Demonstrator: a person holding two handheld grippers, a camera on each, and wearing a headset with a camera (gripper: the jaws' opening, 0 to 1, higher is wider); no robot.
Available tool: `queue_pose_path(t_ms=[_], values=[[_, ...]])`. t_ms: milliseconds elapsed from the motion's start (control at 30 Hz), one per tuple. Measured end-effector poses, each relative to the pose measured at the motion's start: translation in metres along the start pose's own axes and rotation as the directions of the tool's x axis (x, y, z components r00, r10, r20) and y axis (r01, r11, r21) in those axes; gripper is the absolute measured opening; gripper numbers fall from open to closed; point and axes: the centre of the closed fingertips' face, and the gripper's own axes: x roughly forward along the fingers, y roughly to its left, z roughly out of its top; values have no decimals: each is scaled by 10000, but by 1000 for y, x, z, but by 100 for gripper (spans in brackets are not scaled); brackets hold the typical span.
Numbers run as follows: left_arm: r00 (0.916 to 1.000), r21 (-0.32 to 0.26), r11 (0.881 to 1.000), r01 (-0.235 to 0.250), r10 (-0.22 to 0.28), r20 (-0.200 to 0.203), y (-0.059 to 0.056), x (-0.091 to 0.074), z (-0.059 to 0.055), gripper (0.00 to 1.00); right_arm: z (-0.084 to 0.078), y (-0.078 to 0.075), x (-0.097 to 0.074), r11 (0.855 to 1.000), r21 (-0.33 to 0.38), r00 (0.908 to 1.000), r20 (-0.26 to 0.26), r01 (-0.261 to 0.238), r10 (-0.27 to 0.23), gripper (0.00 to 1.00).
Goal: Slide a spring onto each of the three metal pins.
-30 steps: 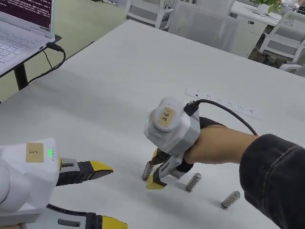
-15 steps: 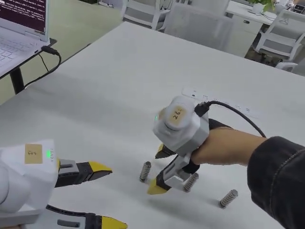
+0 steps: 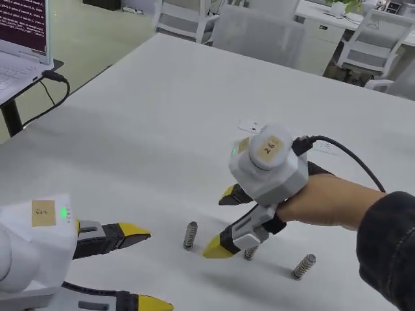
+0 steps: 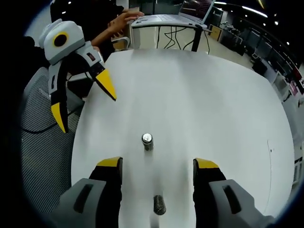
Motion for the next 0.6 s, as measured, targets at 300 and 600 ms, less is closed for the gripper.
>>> queue_pose_path(t_ms=[300, 600], values=[[10000, 34, 10000, 65, -65, -37, -1, 4, 2, 53, -5, -5, -21, 9979, 372, 9967, 599, 535, -556, 60], [10000, -16, 10000, 78, -78, -59, 1, 8, 4, 53, -14, -11, -40, 9886, 1014, 9824, 1391, 1112, -1247, 60]])
